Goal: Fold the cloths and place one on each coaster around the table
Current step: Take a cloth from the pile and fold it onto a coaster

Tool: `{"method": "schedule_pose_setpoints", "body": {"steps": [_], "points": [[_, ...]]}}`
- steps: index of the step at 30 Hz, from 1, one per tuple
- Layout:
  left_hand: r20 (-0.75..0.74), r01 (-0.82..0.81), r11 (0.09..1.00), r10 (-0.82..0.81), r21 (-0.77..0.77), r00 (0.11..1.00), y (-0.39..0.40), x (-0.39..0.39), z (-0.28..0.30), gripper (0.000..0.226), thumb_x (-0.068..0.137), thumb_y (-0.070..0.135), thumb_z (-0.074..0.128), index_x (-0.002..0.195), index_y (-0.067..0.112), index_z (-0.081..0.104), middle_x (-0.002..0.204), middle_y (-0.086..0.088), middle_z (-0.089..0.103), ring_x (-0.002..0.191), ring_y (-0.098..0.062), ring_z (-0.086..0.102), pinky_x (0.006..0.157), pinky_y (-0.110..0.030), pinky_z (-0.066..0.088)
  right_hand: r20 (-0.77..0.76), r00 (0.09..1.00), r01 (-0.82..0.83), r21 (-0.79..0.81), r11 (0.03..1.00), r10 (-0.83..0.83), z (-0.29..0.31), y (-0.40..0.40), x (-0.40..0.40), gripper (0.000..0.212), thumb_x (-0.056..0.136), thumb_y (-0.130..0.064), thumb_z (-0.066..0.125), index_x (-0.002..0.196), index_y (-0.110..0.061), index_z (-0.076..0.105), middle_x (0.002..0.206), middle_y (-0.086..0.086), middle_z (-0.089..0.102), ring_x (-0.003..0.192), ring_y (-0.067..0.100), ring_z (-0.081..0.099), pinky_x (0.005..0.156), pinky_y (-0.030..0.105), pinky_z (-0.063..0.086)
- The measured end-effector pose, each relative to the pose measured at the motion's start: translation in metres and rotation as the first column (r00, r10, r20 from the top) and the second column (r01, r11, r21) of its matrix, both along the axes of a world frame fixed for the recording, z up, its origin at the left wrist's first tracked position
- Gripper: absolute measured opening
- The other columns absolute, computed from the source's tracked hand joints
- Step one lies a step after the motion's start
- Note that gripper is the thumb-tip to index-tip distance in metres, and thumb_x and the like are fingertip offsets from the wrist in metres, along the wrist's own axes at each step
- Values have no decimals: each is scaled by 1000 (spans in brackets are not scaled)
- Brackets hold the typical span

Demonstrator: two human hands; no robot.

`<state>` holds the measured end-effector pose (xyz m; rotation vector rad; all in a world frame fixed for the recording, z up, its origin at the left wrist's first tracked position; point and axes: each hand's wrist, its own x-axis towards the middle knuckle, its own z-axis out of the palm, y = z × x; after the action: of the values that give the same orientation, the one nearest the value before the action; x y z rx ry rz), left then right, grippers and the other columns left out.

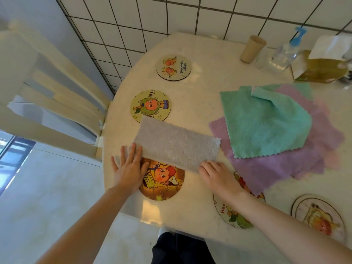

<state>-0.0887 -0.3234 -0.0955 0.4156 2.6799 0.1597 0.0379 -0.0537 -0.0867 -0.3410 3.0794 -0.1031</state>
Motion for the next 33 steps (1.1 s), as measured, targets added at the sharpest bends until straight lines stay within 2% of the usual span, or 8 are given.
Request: {"method": "schedule_pose_setpoints", "body": {"steps": [6,10,14,18,23,27,30,33], "points": [[-234,479,868,-441,135,866,61,36,-1,63,95,47,33,151,23,19,158,-1,21,146,-19,11,120,-42,12,25,999,36,-4,999,-36,25,-8,-28,28,53,1,74,73,-10,59,72,6,60,66,27,59,54,37,48],[-157,347,876,-311,334,937,96,44,6,61,93,41,48,148,26,28,153,6,32,143,-14,24,118,-38,20,66,995,-65,-132,989,75,52,-11,-29,20,68,-10,70,82,-15,58,76,0,60,69,19,57,55,29,47],[-73,333,841,-335,427,940,95,41,2,48,95,22,48,142,26,41,149,6,39,142,-12,27,116,-42,24,247,965,23,-404,915,84,80,-1,-27,26,95,-28,37,104,-18,60,89,-3,63,77,13,57,64,30,49],[9,303,753,-379,585,925,69,38,6,48,95,22,48,143,25,40,150,9,36,144,-7,19,120,-37,14,260,960,211,-431,877,-103,58,42,-43,40,99,-12,38,138,-23,40,136,-5,49,123,8,46,101,30,44],[-38,388,703,-458,596,888,39,35,15,50,96,27,53,143,27,39,151,7,35,144,-7,21,119,-32,18,301,941,-97,-192,977,152,24,52,-42,81,89,-3,54,150,-26,6,159,-3,4,146,14,4,118,36,15],[-41,463,709,-524,532,851,22,36,17,50,95,34,54,143,27,41,150,7,37,143,-6,24,118,-25,17,131,902,-369,-257,893,410,13,38,-38,60,80,-5,66,137,-16,47,144,4,46,135,20,40,109,37,37],[71,331,784,-427,525,901,9,41,19,41,91,29,60,132,31,54,138,14,51,129,6,39,110,-18,32,86,870,-441,-300,846,485,1,34,-36,40,83,-12,62,122,-16,62,124,-1,64,118,15,58,99,37,48],[287,-127,827,-43,548,957,5,41,28,29,88,10,61,102,33,71,94,15,72,89,-1,66,80,-26,56,178,923,-213,-499,840,340,7,27,-42,31,89,-27,50,114,-18,67,106,-3,72,100,12,65,90,30,51]]}}
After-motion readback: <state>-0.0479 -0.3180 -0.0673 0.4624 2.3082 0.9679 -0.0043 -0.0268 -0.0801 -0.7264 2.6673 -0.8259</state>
